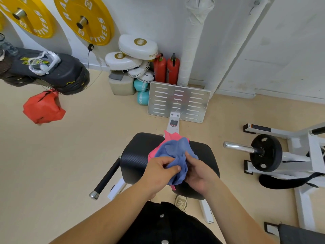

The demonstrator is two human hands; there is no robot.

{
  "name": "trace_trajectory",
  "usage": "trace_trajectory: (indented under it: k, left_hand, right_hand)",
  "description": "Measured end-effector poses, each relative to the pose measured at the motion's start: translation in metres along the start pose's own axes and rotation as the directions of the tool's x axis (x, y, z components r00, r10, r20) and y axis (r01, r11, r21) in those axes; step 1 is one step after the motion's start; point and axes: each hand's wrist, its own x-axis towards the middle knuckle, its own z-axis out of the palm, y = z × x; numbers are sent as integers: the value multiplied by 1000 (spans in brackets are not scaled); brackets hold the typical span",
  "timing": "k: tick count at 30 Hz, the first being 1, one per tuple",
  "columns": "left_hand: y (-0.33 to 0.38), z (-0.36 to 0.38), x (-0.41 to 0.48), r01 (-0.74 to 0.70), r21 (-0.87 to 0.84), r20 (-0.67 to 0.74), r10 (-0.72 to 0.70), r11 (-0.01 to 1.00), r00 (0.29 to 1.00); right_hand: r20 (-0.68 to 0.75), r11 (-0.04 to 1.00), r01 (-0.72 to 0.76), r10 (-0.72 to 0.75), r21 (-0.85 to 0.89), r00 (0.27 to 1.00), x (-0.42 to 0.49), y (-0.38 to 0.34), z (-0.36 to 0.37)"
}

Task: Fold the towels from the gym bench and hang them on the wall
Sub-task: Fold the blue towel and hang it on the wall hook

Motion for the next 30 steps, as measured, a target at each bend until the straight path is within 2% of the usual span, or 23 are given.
trace_trajectory:
  k: [2, 4, 8, 13, 16, 18, 21, 23, 26, 30]
  left_hand:
    - [-1, -3, 0, 23, -43, -20, -24, 999, 1000]
    - [-3, -9, 1, 58, -79, -72, -64, 995, 995]
    - [-7, -21, 6, 88, -62, -100, -94, 994, 991]
    - [-3, -23, 7, 103, -132, -122, -119, 986, 985]
    - [2, -33, 11, 134, -219, -144, -168, 966, 975]
    - [11, -38, 12, 128, -195, -103, -150, 972, 983]
    - [36, -30, 7, 42, -101, 27, -39, 994, 999]
    - [53, -16, 2, -24, -110, 24, 27, 994, 999]
    - [64, -1, -4, -71, -201, -31, 66, 977, 997]
    - [60, -6, -7, -53, -362, 60, 80, 931, 995]
  right_hand:
    - [-130, 987, 142, -152, -81, 980, 1, -2, 1]
    - [-194, 965, 225, -248, -134, 949, -4, -6, -3]
    - [-175, 953, 265, -288, -145, 941, -24, -10, -11]
    - [-217, 923, 354, -381, -155, 899, -44, -4, -23]
    - [-308, 872, 438, -487, -218, 817, -56, -6, -35]
    - [-320, 810, 504, -583, -301, 747, -67, -8, -37]
    - [-235, 728, 569, -672, -382, 702, -83, -12, -26]
    - [-125, 687, 609, -697, -396, 706, -94, -11, -15]
    - [118, 619, 660, -685, -426, 719, -109, -9, 0]
    - [192, 463, 686, -733, -562, 652, -110, -15, 2]
